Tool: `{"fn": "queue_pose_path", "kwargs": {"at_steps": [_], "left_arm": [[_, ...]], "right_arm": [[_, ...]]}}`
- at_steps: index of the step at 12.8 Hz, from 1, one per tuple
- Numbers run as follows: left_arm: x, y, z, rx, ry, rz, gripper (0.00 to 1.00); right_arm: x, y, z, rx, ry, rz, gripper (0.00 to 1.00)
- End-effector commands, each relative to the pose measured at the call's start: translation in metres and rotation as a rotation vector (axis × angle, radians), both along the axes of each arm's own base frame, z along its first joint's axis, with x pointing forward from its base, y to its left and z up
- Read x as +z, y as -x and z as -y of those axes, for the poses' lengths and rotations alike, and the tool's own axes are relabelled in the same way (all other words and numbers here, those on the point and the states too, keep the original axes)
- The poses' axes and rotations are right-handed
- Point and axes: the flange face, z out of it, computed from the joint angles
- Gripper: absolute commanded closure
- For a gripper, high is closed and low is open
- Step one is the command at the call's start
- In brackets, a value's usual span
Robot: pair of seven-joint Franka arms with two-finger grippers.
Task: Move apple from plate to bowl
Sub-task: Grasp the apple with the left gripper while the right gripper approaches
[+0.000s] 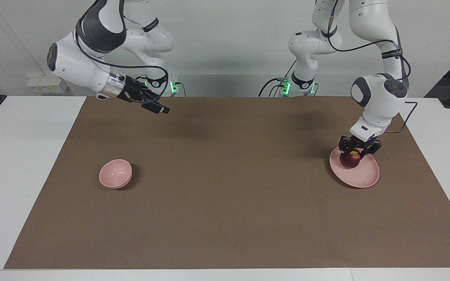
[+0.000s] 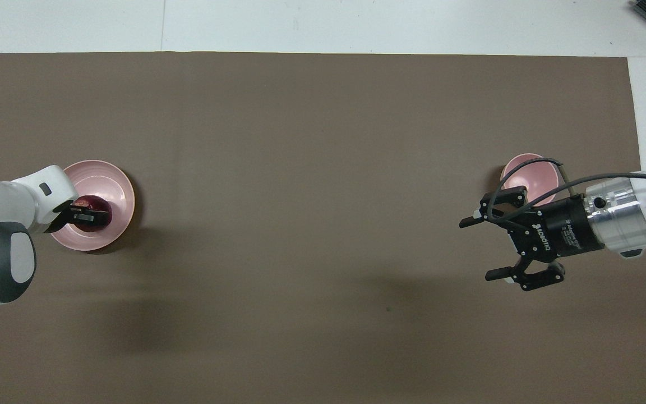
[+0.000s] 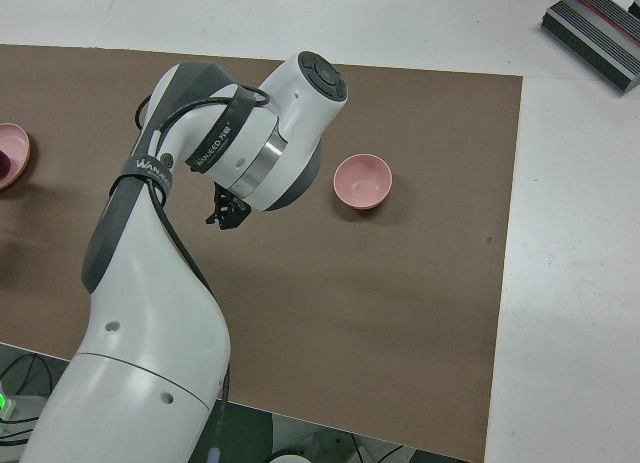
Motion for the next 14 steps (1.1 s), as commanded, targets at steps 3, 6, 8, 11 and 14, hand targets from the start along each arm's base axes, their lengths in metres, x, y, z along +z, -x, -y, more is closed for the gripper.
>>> {"fn": "queue_pose_path", "kwargs": {"at_steps": [3,6,8,11,14], "left_arm": [[0.028,-0.008,0.006,-0.029,-0.005,0.054,1.0],[0.06,-0.005,0.023,-0.059,0.002,0.032,1.0],[0.075,-0.003,0.05,-0.093,0.026,0.049,1.0],[0.08,0.004,0.105,-0.072,0.197,0.035,1.0],[0.081,0.017,0.142,-0.072,0.379,-0.034,1.0]], "right_arm": [[-0.017,-0.005,-0.029,-0.151,-0.087,-0.057,0.0],[-0.016,-0.004,-0.064,-0.152,-0.073,-0.06,0.0],[-0.015,-0.002,-0.078,-0.15,-0.071,-0.068,0.0],[-0.013,-0.002,-0.093,-0.178,-0.076,-0.077,0.0],[-0.013,-0.001,-0.103,-0.2,-0.068,-0.113,0.0]]}}
